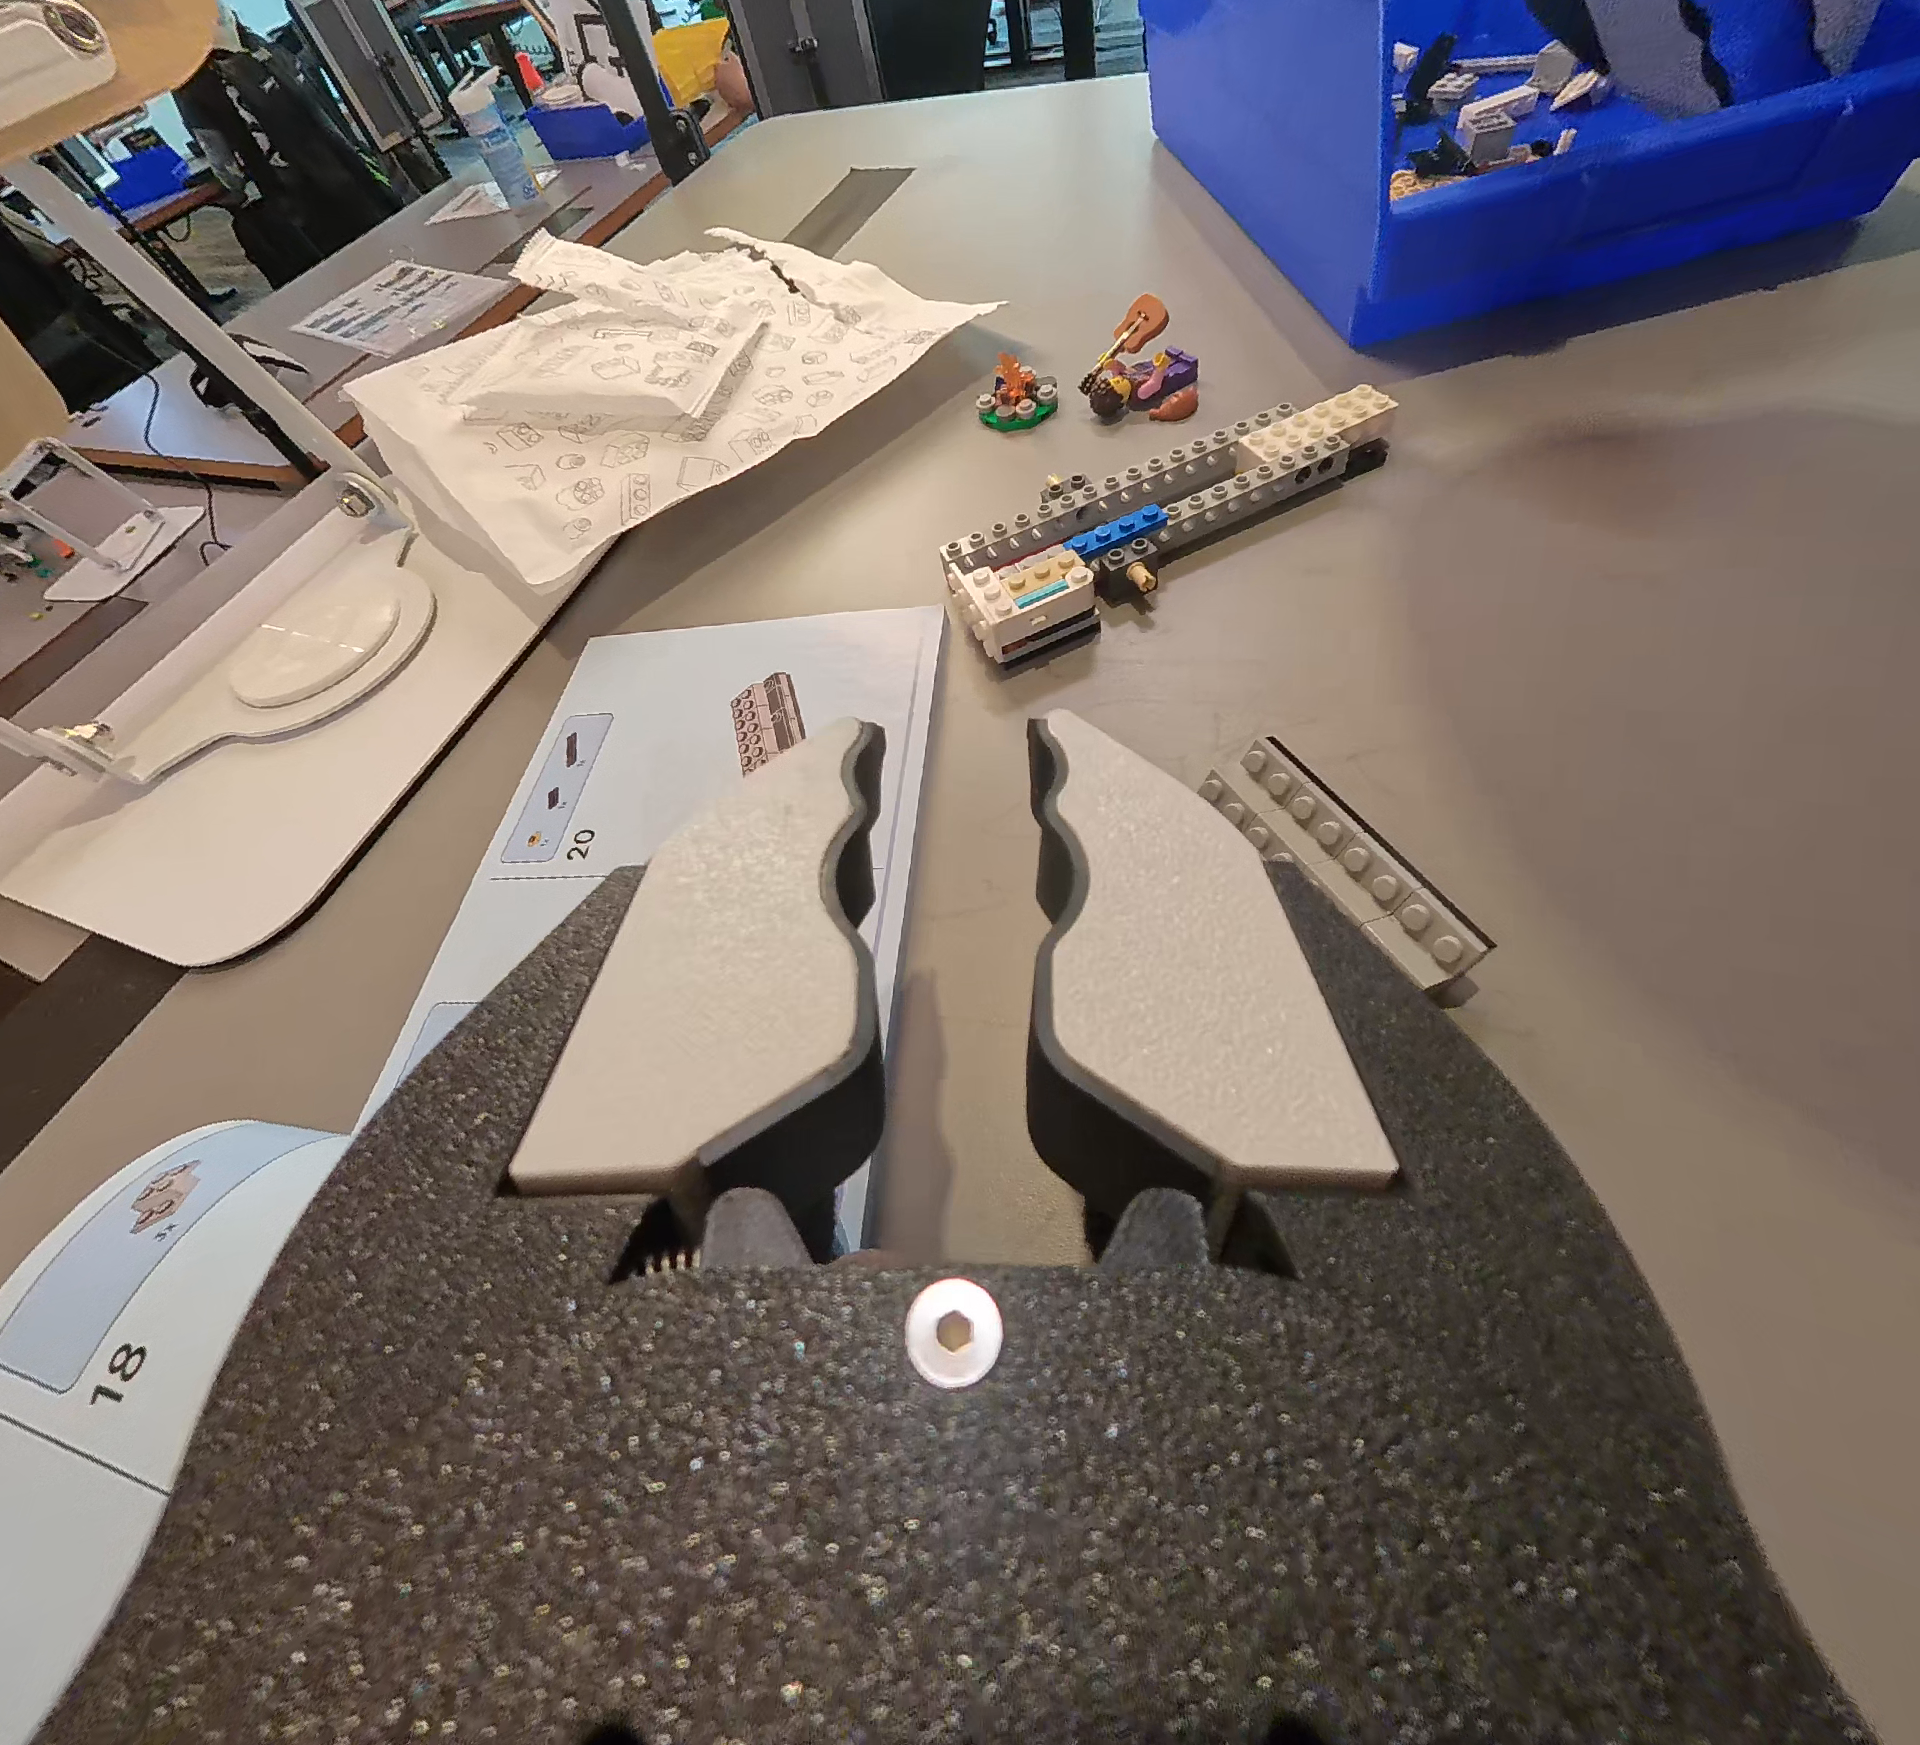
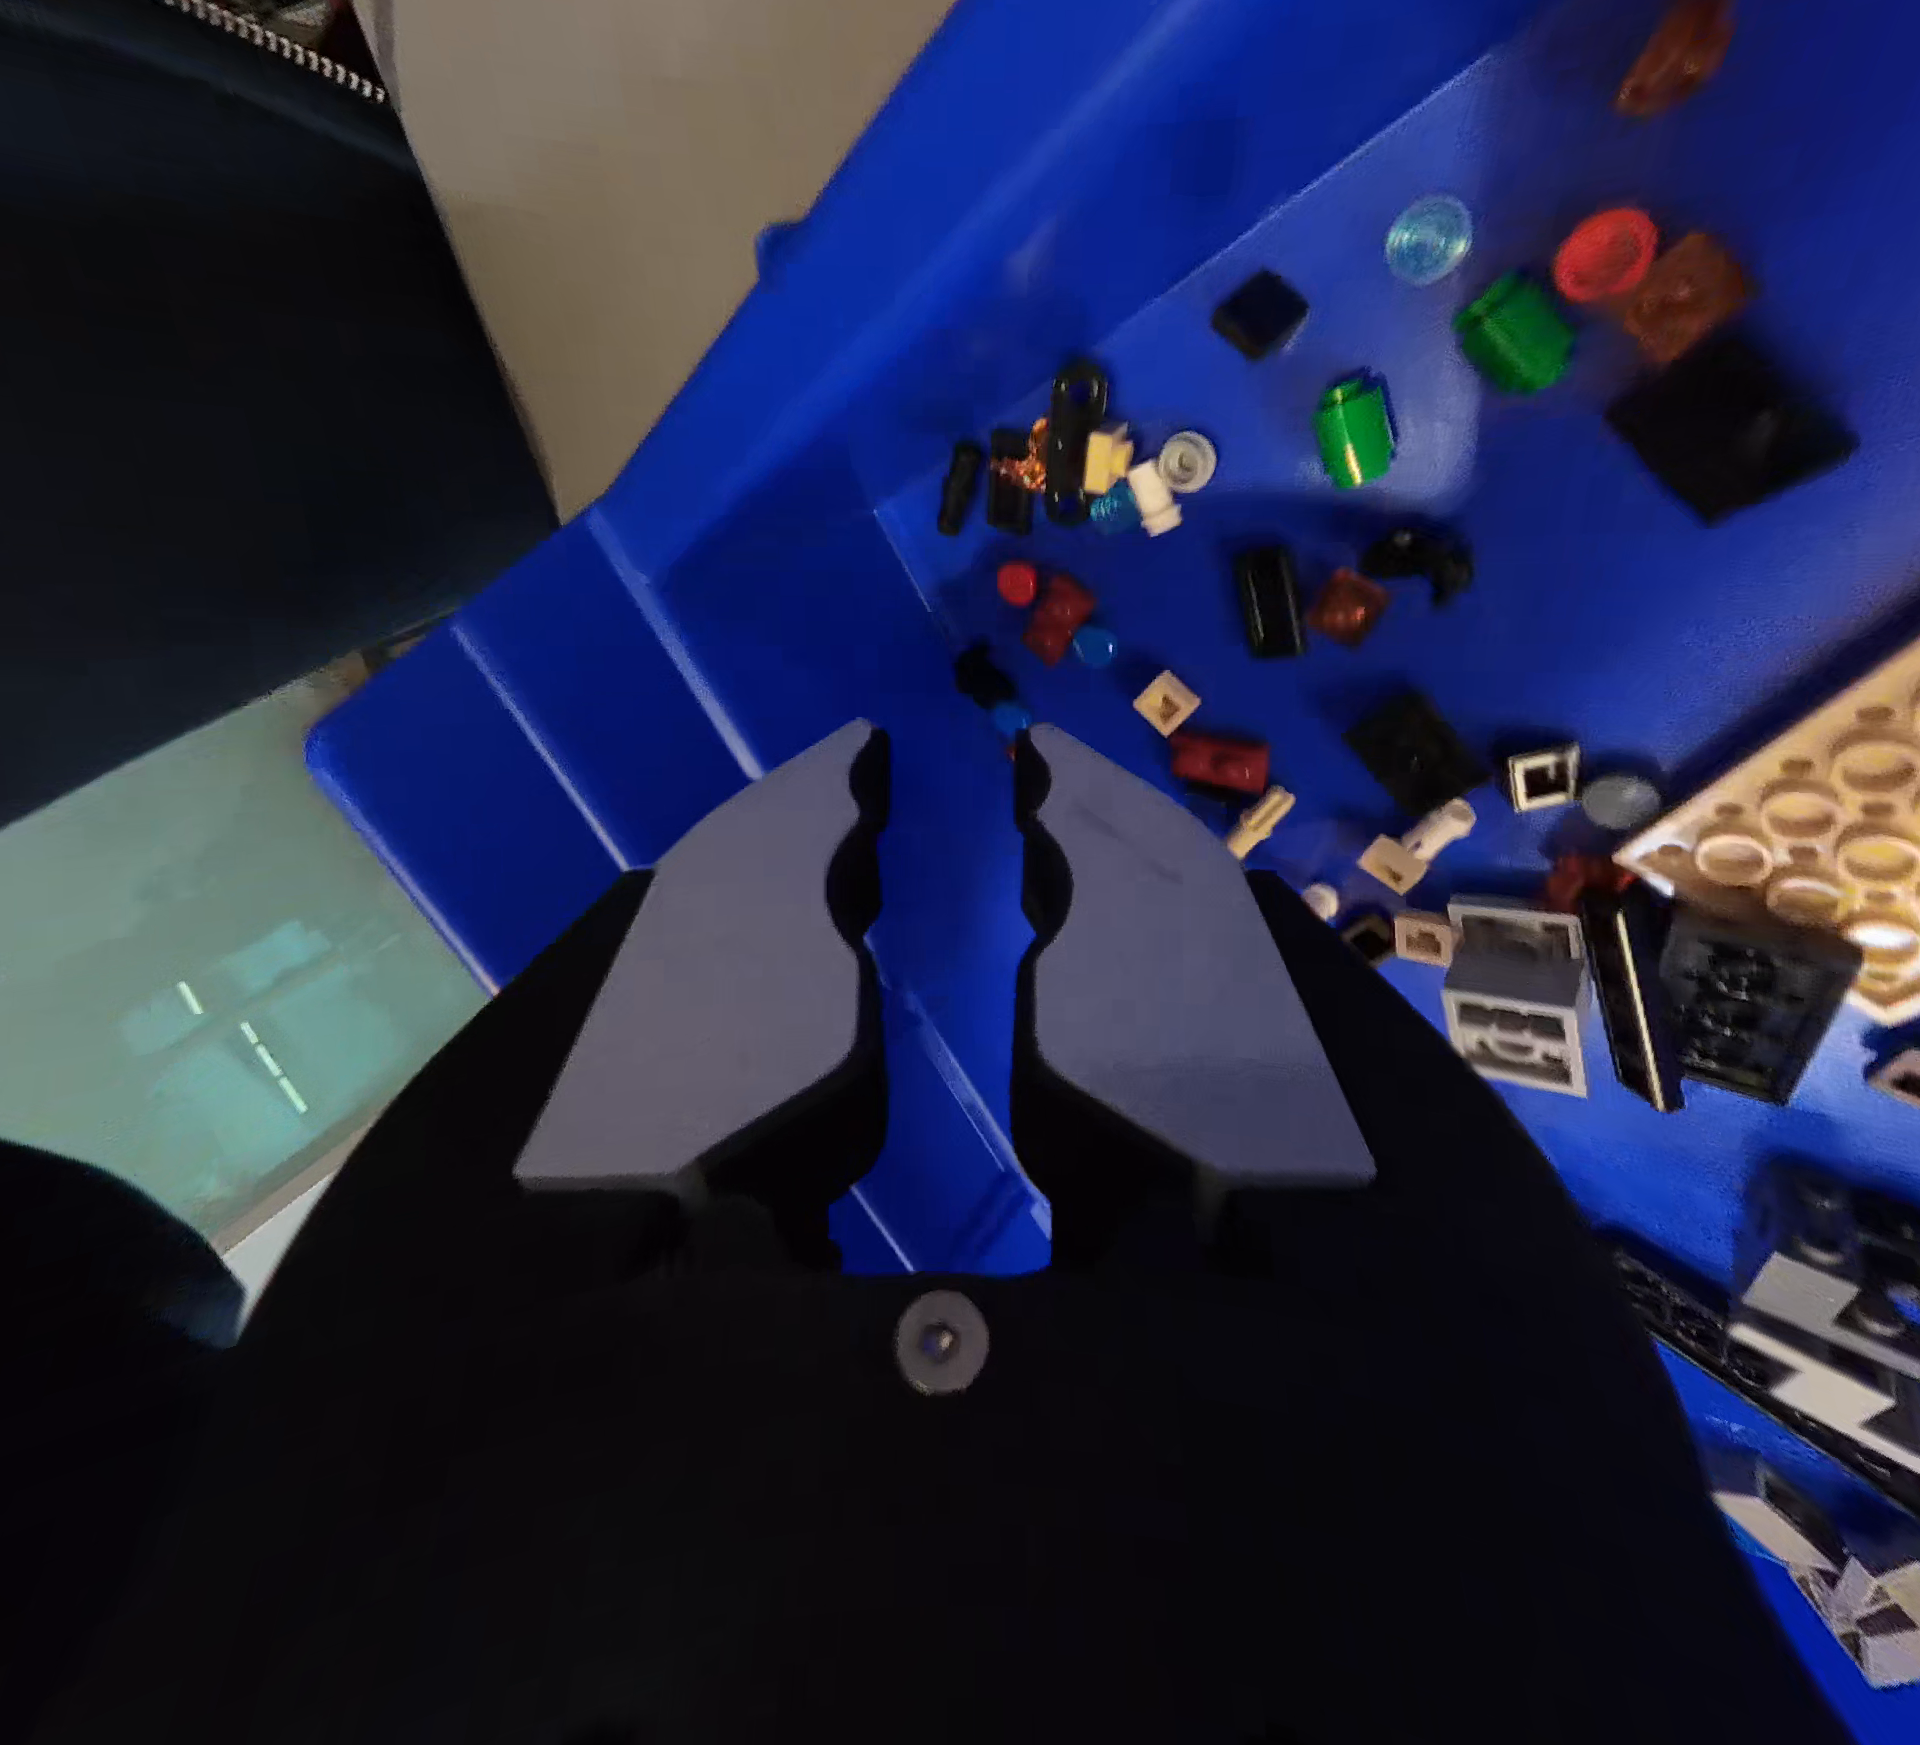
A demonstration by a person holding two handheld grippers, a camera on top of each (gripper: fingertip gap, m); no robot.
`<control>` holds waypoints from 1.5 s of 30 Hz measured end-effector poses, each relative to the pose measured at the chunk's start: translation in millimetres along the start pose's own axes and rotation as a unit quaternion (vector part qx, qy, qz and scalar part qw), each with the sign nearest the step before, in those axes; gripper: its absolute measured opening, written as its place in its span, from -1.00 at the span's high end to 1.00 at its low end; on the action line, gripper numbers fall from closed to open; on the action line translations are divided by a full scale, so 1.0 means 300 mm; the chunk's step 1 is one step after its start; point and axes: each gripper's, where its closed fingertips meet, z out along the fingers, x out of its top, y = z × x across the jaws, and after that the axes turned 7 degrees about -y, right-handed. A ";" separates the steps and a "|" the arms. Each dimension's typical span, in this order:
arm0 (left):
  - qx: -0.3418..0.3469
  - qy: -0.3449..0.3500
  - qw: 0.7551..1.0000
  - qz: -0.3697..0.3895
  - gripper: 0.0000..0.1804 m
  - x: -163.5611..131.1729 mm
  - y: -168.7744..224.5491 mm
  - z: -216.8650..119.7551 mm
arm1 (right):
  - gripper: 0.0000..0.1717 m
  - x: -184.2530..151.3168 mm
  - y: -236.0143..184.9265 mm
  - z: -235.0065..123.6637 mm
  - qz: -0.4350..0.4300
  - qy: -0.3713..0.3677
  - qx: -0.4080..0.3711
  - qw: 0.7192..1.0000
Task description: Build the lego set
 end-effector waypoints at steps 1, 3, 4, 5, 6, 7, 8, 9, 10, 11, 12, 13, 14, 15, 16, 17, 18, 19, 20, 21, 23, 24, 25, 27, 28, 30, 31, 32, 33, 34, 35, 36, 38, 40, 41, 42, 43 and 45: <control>0.001 0.002 1.000 0.002 0.70 0.001 0.000 -0.002 | 0.72 0.004 0.001 0.007 0.009 -0.010 0.003 1.000; 0.002 0.006 1.000 0.004 0.70 0.004 0.002 -0.005 | 0.69 0.006 0.004 0.017 0.034 -0.025 0.008 0.999; 0.002 0.007 1.000 0.005 0.70 0.005 0.002 -0.006 | 0.68 0.005 0.013 0.019 0.055 -0.029 0.005 0.998; 0.002 0.007 1.000 0.005 0.70 0.005 0.002 -0.005 | 0.69 0.005 0.024 0.017 0.086 -0.027 -0.001 0.996; 0.002 0.006 1.000 0.005 0.70 0.004 0.002 -0.005 | 0.69 0.006 0.035 0.012 0.122 -0.017 -0.006 0.992; 0.003 0.006 1.000 0.007 0.70 0.005 0.002 -0.004 | 0.69 0.007 0.040 0.005 0.159 -0.003 -0.010 0.987; 0.005 0.008 1.000 0.009 0.70 0.006 0.002 -0.005 | 0.70 0.004 0.042 0.002 0.191 0.007 -0.016 0.981; 0.006 0.010 1.000 0.010 0.70 0.007 0.003 -0.006 | 0.72 -0.006 0.042 0.004 0.217 0.008 -0.025 0.976; 0.007 0.013 1.000 0.012 0.70 0.009 0.004 -0.009 | 0.73 -0.020 0.042 0.008 0.238 -0.001 -0.038 0.970; 0.008 0.018 1.000 0.013 0.70 0.013 0.005 -0.013 | 0.76 -0.029 0.042 0.012 0.255 -0.012 -0.053 0.966; 0.008 0.025 1.000 0.014 0.70 0.017 0.005 -0.019 | 0.75 -0.028 0.034 0.015 0.266 -0.020 -0.059 0.962; 0.011 0.033 0.999 0.013 0.70 0.022 0.003 -0.026 | 0.75 -0.020 0.023 0.017 0.272 -0.023 -0.061 0.960; 0.013 0.041 0.999 0.011 0.70 0.026 0.000 -0.034 | 0.75 -0.009 0.014 0.017 0.276 -0.025 -0.062 0.959; 0.016 0.049 0.999 0.008 0.70 0.031 -0.004 -0.042 | 0.75 -0.002 0.008 0.014 0.281 -0.027 -0.064 0.957; 0.019 0.056 0.998 0.005 0.71 0.035 -0.008 -0.048 | 0.75 0.002 0.003 0.012 0.287 -0.031 -0.063 0.955; 0.022 0.061 0.998 0.002 0.71 0.037 -0.012 -0.053 | 0.75 0.005 -0.002 0.011 0.293 -0.037 -0.060 0.953; 0.024 0.063 0.998 0.002 0.71 0.039 -0.013 -0.055 | 0.76 0.008 -0.009 0.015 0.296 -0.045 -0.054 0.953; 0.025 0.064 0.998 0.002 0.72 0.039 -0.013 -0.056 | 0.76 0.011 -0.016 0.022 0.298 -0.054 -0.046 0.952; 0.025 0.064 0.998 0.004 0.72 0.039 -0.012 -0.056 | 0.76 0.010 -0.020 0.032 0.301 -0.067 -0.039 0.950; 0.025 0.063 0.998 0.005 0.72 0.038 -0.011 -0.056 | 0.76 0.002 -0.020 0.043 0.306 -0.083 -0.035 0.948; 0.025 0.068 0.997 0.005 0.72 0.041 -0.011 -0.060 | 0.75 -0.018 -0.017 0.055 0.315 -0.116 -0.035 0.941; 0.026 0.074 0.997 0.002 0.72 0.044 -0.013 -0.066 | 0.74 -0.022 -0.014 0.057 0.319 -0.122 -0.036 0.939; 0.026 0.080 0.996 -0.002 0.72 0.047 -0.016 -0.072 | 0.74 -0.026 -0.015 0.057 0.323 -0.126 -0.036 0.937; 0.027 0.091 0.995 -0.009 0.73 0.051 -0.020 -0.086 | 0.75 -0.027 -0.021 0.058 0.331 -0.127 -0.035 0.934; 0.028 0.097 0.995 -0.012 0.73 0.053 -0.023 -0.093 | 0.75 -0.026 -0.025 0.061 0.336 -0.128 -0.033 0.933; 0.028 0.106 0.994 -0.019 0.74 0.056 -0.030 -0.103 | 0.77 -0.027 -0.031 0.069 0.343 -0.133 -0.030 0.929; 0.027 0.110 0.993 -0.023 0.74 0.058 -0.033 -0.107 | 0.78 -0.026 -0.032 0.073 0.346 -0.133 -0.030 0.928; 0.026 0.114 0.993 -0.027 0.74 0.060 -0.036 -0.111 | 0.79 -0.026 -0.032 0.075 0.350 -0.132 -0.029 0.927; 0.026 0.118 0.992 -0.031 0.74 0.061 -0.039 -0.115 | 0.80 -0.030 -0.030 0.076 0.355 -0.134 -0.031 0.925; 0.026 0.122 0.992 -0.033 0.74 0.063 -0.042 -0.119 | 0.79 -0.036 -0.028 0.077 0.357 -0.138 -0.035 0.923; 0.026 0.125 0.991 -0.035 0.75 0.064 -0.044 -0.122 | 0.79 -0.040 -0.031 0.079 0.357 -0.140 -0.034 0.923; 0.025 0.129 0.991 -0.036 0.75 0.065 -0.044 -0.126 | 0.79 -0.041 -0.035 0.082 0.355 -0.141 -0.031 0.924; 0.024 0.132 0.990 -0.039 0.75 0.067 -0.047 -0.129 | 0.76 -0.043 -0.043 0.090 0.350 -0.141 -0.024 0.926; 0.023 0.135 0.990 -0.042 0.75 0.067 -0.049 -0.132 | 0.75 -0.051 -0.044 0.099 0.343 -0.147 -0.024 0.928; 0.024 0.137 0.989 -0.042 0.75 0.068 -0.051 -0.133 | 0.76 -0.058 -0.042 0.103 0.341 -0.151 -0.027 0.928; 0.024 0.138 0.989 -0.043 0.75 0.068 -0.053 -0.135 | 0.80 -0.067 -0.041 0.106 0.338 -0.155 -0.032 0.928; 0.024 0.141 0.989 -0.046 0.75 0.069 -0.055 -0.138 | 0.83 -0.075 -0.039 0.109 0.337 -0.157 -0.037 0.927; 0.023 0.145 0.988 -0.050 0.75 0.070 -0.058 -0.142 | 0.88 -0.086 -0.041 0.115 0.339 -0.155 -0.040 0.927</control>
